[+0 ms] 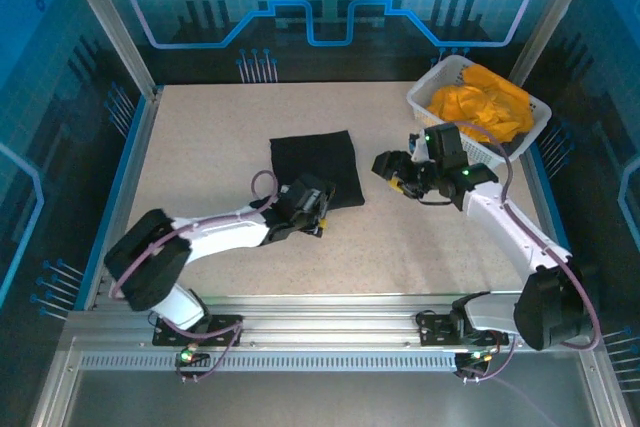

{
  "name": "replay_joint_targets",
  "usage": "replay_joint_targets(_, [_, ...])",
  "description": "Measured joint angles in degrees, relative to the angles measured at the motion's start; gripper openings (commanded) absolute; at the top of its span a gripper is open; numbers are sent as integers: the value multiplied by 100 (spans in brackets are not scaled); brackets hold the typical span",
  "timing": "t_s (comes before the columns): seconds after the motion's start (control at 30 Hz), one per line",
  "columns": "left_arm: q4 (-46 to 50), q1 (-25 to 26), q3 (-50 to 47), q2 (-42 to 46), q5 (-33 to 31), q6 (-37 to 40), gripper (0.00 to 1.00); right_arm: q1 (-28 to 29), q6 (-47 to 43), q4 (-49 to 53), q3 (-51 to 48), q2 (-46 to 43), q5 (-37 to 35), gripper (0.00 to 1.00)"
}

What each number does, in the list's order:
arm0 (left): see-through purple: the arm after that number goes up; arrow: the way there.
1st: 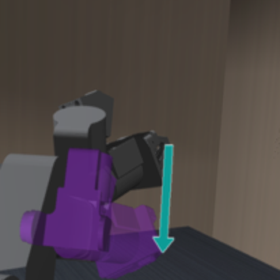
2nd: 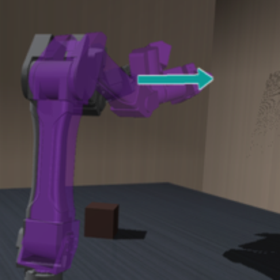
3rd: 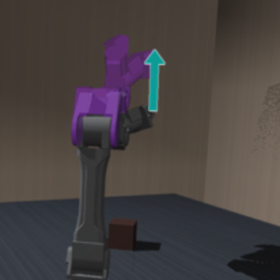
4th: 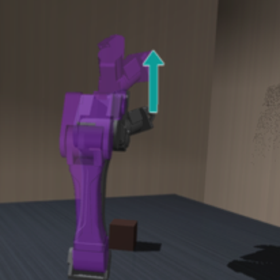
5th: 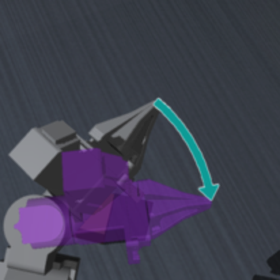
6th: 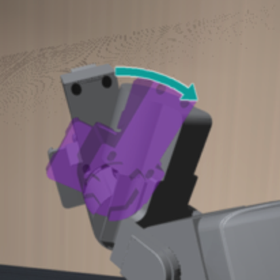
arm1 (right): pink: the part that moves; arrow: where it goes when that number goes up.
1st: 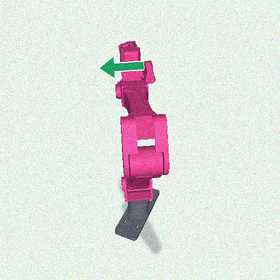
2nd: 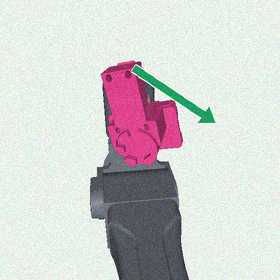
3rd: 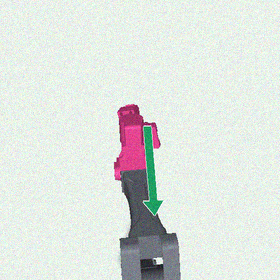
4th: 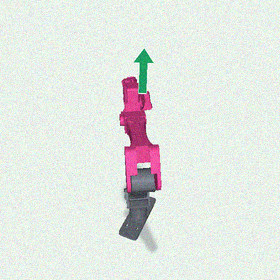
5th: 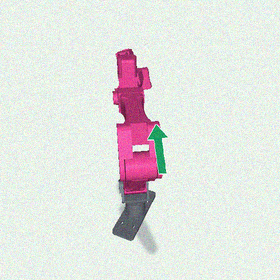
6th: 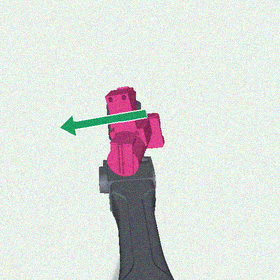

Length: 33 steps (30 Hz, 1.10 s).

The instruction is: Fold and stack the t-shirts

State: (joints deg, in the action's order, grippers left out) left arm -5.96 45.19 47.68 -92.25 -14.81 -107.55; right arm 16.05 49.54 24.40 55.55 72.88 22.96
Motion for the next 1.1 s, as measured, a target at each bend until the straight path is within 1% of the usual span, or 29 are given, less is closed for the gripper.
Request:
replay_joint_targets(0.1, [-699, 76, 17, -621, -590, -505, 81, -13, -4, -4, -87, -105, 114, 67])
replay_joint_targets(0.13, [-848, 87, 17, -761, -702, -621, 78, -24, -4, -2, -87, -149, 149, 67])
replay_joint_targets(0.17, [-1014, 98, 20, -968, -855, -708, 72, -44, -7, -7, -87, -221, 186, 67])
replay_joint_targets(0.27, [-1377, 109, 129, -1266, -1113, -723, 40, -129, -11, -4, -87, -378, 306, 67])
replay_joint_targets(0.33, [-1635, 24, 184, -1493, -1158, -723, 12, -184, -22, -2, -87, -402, 354, 67])
replay_joint_targets(0.37, [-1733, -57, 184, -1589, -1176, -723, 0, -201, -33, 4, -87, -402, 372, 66])
replay_joint_targets(0.43, [-1812, -282, 179, -1657, -1132, -719, 0, -227, -52, 22, -87, -402, 417, 66])
replay_joint_targets(0.53, [-2074, -905, 144, -1639, -809, -551, 0, -236, -52, 24, -85, -396, 457, 65])
replay_joint_targets(0.63, [-2350, -1843, -24, -1567, -267, -37, 0, -236, -48, 17, -85, -372, 459, 65])
replay_joint_targets(0.7, [-2402, -2625, -114, -1484, 181, 435, 0, -236, -46, -4, -85, -313, 461, 65])
replay_joint_targets(0.73, [-2409, -2920, -125, -1462, 358, 610, 0, -236, -46, -9, -85, -286, 461, 65])
replay_joint_targets(0.8, [-2470, -3707, -79, -1493, 916, 1169, 0, -236, -37, -26, -85, -186, 463, 65])
replay_joint_targets(0.83, [-2479, -3998, 4, -1556, 1209, 1394, 0, -236, -26, -50, -83, -138, 463, 65])
replay_joint_targets(0.9, [-2479, -4660, 450, -1937, 1974, 1943, 0, -232, -24, -105, -63, -9, 468, 65])
replay_joint_targets(1.0, [-2247, -5416, 1217, -2509, 2898, 2767, 0, -214, -26, -186, 42, 223, 474, 64])
replay_joint_targets(1.1, [-1591, -5930, 1685, -2634, 3491, 3646, 0, -197, -26, -275, 201, 463, 474, 64])
